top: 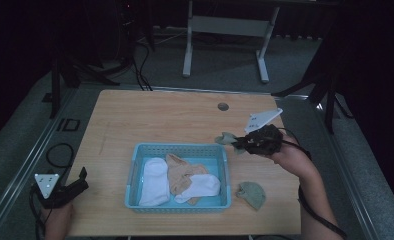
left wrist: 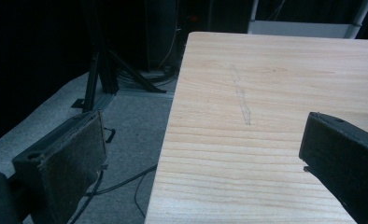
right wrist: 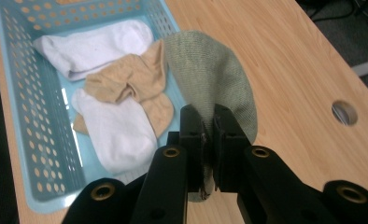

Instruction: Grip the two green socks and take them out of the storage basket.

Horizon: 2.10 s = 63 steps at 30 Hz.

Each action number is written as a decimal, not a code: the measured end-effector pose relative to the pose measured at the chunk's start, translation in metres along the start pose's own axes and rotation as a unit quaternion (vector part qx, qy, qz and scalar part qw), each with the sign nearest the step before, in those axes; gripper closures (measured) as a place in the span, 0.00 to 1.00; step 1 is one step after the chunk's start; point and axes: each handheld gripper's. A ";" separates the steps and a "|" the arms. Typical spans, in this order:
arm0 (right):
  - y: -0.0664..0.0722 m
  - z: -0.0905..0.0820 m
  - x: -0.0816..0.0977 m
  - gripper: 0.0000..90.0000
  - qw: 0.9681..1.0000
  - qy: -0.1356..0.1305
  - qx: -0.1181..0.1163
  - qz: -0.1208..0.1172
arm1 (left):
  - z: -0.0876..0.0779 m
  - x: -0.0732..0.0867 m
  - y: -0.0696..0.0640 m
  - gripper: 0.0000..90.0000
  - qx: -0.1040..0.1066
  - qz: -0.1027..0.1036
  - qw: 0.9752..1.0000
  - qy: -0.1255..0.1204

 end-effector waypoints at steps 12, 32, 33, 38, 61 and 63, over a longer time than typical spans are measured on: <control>-0.018 -0.012 0.053 0.93 0.998 0.015 0.025 0.048 | 0.000 0.000 0.000 0.00 -0.001 0.001 1.000 0.001; -0.033 0.003 0.133 0.93 0.990 0.042 0.044 0.127 | 0.000 0.000 0.000 0.00 -0.001 0.001 1.000 0.000; -0.034 0.006 0.137 0.93 0.989 0.042 0.046 0.131 | 0.000 0.000 0.000 0.00 -0.001 0.002 1.000 0.000; -0.036 0.018 0.152 0.93 0.987 0.048 0.046 0.144 | 0.000 0.000 -0.001 0.00 -0.001 0.002 1.000 0.000; -0.024 0.032 0.171 0.52 0.979 0.030 0.051 0.193 | 0.000 0.000 0.000 0.00 -0.001 0.001 1.000 0.000; -0.025 0.023 0.172 0.49 0.977 0.014 0.070 0.200 | 0.000 0.000 0.000 0.00 0.000 0.000 1.000 0.002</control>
Point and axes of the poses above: each handheld gripper's, and its own axes: z roughly forward along the jaws, x roughly out of its underside, y roughly to its left, and after that the axes turned 8 degrees about -y, right-handed
